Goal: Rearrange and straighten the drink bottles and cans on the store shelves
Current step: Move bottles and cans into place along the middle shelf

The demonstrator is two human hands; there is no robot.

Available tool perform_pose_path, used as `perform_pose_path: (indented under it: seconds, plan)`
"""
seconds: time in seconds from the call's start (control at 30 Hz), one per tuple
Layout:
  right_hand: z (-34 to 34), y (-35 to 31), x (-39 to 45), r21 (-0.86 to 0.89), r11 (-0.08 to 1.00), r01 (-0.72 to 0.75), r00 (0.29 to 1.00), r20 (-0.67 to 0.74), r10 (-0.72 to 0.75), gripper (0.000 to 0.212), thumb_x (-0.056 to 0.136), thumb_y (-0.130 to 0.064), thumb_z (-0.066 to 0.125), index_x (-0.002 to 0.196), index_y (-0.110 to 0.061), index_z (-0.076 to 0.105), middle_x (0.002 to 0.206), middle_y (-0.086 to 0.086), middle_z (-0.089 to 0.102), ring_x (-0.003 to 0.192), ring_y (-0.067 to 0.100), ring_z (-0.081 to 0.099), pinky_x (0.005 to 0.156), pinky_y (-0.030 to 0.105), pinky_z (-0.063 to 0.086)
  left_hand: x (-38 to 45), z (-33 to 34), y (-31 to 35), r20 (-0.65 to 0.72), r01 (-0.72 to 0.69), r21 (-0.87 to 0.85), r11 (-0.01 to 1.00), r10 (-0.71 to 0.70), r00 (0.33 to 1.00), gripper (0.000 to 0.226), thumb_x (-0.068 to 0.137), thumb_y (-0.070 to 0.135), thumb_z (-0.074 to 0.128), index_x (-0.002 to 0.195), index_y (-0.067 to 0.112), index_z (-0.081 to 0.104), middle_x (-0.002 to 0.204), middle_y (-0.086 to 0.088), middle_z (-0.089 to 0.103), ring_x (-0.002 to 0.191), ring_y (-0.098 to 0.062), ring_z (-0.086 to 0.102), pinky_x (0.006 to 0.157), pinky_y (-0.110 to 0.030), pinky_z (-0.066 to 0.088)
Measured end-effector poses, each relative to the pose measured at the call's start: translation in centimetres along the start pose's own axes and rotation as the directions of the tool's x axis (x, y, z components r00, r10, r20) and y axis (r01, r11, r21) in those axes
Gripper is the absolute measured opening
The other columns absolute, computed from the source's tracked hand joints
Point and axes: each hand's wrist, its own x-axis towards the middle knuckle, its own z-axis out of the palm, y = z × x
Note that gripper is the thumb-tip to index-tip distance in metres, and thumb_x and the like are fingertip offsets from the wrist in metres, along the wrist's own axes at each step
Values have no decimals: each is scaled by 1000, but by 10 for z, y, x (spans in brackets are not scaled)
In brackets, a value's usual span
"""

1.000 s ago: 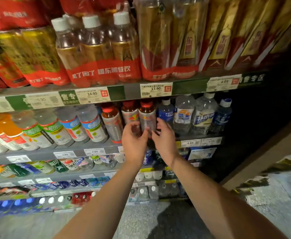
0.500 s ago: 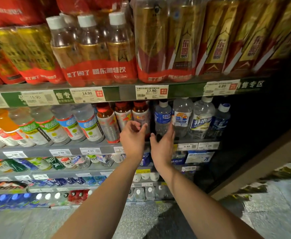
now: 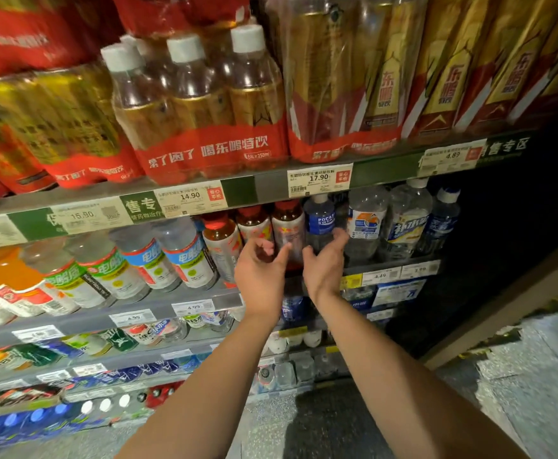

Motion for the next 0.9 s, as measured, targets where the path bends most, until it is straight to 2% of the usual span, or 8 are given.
perform_pose_path:
  seconds: [0.13,0.23,0.37,0.47,0.57,0.67,0.73,0.9]
  plan:
    - [1,0,9,-131,991,20,999,29,-16,89,84,-5,69,156,-9,17,160,15,23,147,27,26,120,31,22,5,-7,-3,42,-15,-37,999,17,999,29,77,25,85,78,19,56,73,2,61,70,-19,60,69,-33,49]
    - [2,0,6,-221,973,70,997,26,-66,89,82,-8,72,155,-5,21,163,19,8,149,32,13,120,31,18,7,-11,-3,71,-30,-54,998,33,997,29,78,22,84,78,16,56,73,0,60,69,-19,58,66,-27,46]
    - [4,3,4,-77,996,40,999,5,-40,94,74,0,75,151,-2,21,149,16,38,137,29,38,117,32,29,12,-19,-8,133,-9,-110,994,24,991,28,80,25,82,78,21,55,74,-2,60,70,-21,59,68,-37,50]
    - [3,1,3,-70,996,60,997,-42,-63,93,72,-2,74,147,-4,20,130,10,57,116,26,59,96,33,49,16,-24,-11,160,9,-127,992,11,987,26,79,30,81,78,24,56,74,-2,61,68,-19,57,70,-46,52]
    - [2,4,7,-126,982,143,988,-42,-149,95,63,3,80,143,-7,30,136,12,54,122,27,57,102,33,48,19,-27,-9,181,43,-144,989,-17,983,26,78,29,82,78,25,57,75,2,61,68,-11,55,72,-45,52]
    - [1,8,11,-304,948,98,995,5,-101,94,68,-27,83,147,-8,37,146,13,45,134,29,41,114,26,31,20,-28,-9,196,70,-151,986,-39,980,26,76,26,83,77,26,57,73,6,61,69,-12,57,74,-42,52]
    - [-1,6,4,-294,955,41,999,9,-40,91,70,-30,83,146,-9,39,145,13,44,131,26,41,106,9,23,16,-26,-12,207,68,-163,984,-33,978,27,77,22,83,75,25,56,68,4,59,66,-11,55,73,-40,51]
    - [-15,-5,-20,-109,992,60,991,-112,-72,71,72,-15,84,134,-15,49,119,-2,65,104,11,61,77,12,43,1,-25,-8,236,-56,-230,972,112,965,26,79,17,82,77,20,57,62,-4,57,59,-15,54,64,-27,45]
